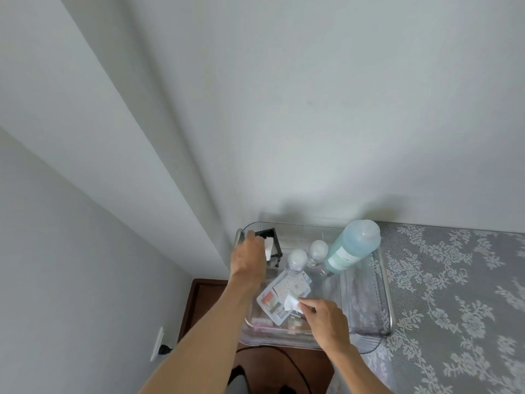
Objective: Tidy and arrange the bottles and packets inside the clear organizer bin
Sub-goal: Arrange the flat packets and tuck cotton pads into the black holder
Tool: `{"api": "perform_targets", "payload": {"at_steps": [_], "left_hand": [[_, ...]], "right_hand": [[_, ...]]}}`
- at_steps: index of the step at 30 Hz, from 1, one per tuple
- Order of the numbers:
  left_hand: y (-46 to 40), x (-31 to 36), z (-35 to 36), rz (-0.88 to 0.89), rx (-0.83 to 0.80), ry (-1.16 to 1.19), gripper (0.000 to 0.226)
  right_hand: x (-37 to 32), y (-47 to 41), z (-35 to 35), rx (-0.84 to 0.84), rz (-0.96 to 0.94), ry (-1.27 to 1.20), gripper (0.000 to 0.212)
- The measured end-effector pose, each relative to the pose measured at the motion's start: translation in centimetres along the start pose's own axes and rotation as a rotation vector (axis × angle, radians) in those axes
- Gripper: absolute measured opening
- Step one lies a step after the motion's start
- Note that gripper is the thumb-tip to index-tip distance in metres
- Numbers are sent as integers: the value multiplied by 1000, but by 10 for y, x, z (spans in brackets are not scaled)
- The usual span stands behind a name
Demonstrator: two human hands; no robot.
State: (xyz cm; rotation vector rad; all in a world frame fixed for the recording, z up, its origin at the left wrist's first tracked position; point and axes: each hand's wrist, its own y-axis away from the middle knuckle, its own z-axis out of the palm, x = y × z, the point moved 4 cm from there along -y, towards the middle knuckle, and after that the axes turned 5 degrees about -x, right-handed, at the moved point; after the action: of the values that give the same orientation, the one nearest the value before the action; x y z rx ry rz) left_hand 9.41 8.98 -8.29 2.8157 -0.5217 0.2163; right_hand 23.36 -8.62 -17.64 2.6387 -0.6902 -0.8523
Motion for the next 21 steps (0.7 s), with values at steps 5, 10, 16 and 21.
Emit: {"api": "perform_targets", "payload": {"at_steps": [5, 10, 16, 21], "left_hand": [[-22, 1, -1, -69, -11, 15, 25], [-25, 12, 6, -94, -107, -7, 20], [-20, 11, 4, 47, -45, 19, 19], [26, -18, -14, 135, 340, 367, 41]], "right_hand": [[-3, 7, -14, 40, -2, -48, 18], [-4, 5, -36, 83, -15, -68, 21], [-36, -13, -78, 169, -103, -81, 20], [-76, -32, -96, 175, -181, -38, 23]]}}
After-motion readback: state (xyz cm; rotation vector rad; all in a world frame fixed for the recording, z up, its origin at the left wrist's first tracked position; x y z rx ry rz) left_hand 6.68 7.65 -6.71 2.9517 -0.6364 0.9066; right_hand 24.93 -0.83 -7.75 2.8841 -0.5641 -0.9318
